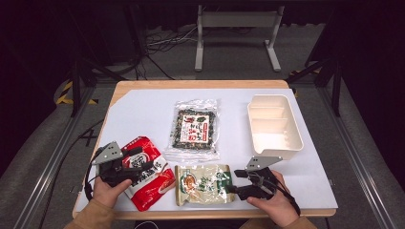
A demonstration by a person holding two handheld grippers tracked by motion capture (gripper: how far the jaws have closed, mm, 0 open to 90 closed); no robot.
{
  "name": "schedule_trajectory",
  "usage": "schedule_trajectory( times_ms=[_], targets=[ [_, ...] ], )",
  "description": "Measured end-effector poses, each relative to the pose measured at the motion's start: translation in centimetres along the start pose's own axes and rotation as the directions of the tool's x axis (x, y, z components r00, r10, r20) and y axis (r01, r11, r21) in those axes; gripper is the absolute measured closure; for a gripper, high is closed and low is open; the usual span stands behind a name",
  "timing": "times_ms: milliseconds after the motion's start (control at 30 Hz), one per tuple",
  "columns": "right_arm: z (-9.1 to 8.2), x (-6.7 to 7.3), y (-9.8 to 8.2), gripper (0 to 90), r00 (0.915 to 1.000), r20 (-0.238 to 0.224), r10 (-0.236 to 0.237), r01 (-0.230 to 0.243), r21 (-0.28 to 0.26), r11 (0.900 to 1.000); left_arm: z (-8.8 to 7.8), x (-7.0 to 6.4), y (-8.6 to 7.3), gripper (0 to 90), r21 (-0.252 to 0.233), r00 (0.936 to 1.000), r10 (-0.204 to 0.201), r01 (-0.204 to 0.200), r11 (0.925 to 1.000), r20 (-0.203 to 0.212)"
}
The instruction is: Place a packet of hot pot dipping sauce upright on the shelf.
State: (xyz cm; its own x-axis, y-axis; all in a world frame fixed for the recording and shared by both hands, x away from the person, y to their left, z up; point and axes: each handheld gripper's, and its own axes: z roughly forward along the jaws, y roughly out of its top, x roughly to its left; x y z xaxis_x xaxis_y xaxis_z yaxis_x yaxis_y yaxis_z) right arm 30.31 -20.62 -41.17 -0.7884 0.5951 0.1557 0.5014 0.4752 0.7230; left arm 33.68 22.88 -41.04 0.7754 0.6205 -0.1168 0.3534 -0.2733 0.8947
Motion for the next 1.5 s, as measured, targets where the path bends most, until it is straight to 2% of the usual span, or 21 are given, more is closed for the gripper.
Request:
schedule_trajectory(
  times_ms=[300,533,767,933,1067,1333,1500],
  targets=[
    [1.1,-0.2,-0.5,34.2,0.9986,-0.032,0.043,-0.039,0.099,0.994,0.1,-0.1,0.0,30.0,0.006,1.0,0.005,-0.005,1.0,-0.008],
    [1.8,-0.2,-0.6,33.8,0.9969,-0.05,0.06,-0.053,0.14,0.989,0.1,-0.1,0.0,30.1,0.007,0.9999,0.01,-0.01,0.9999,-0.01],
    [2.1,0.0,-0.7,32.8,0.9959,-0.062,0.066,-0.056,0.154,0.986,0.0,-0.1,0.0,30.5,0.003,0.9997,0.014,-0.013,0.9999,-0.02],
    [1.8,-0.4,-0.8,33.0,0.9916,-0.053,0.118,-0.108,0.162,0.981,0.0,-0.1,0.0,30.5,0.003,0.9998,0.01,-0.01,0.9999,-0.017],
    [1.8,-0.6,-0.8,33.1,0.9884,-0.069,0.135,-0.123,0.161,0.979,0.1,-0.1,0.0,30.5,0.006,0.9998,0.008,-0.008,1.0,-0.016],
    [2.2,-0.2,-0.7,33.9,0.9878,-0.09,0.128,-0.112,0.159,0.981,0.1,-0.2,0.0,30.5,0.008,0.9999,0.005,-0.005,1.0,-0.015],
    [2.4,0.2,-0.5,38.5,0.9883,-0.108,0.107,-0.09,0.153,0.984,0.1,-0.1,0.0,30.5,0.008,0.9999,0.005,-0.005,1.0,-0.015]
  ],
)
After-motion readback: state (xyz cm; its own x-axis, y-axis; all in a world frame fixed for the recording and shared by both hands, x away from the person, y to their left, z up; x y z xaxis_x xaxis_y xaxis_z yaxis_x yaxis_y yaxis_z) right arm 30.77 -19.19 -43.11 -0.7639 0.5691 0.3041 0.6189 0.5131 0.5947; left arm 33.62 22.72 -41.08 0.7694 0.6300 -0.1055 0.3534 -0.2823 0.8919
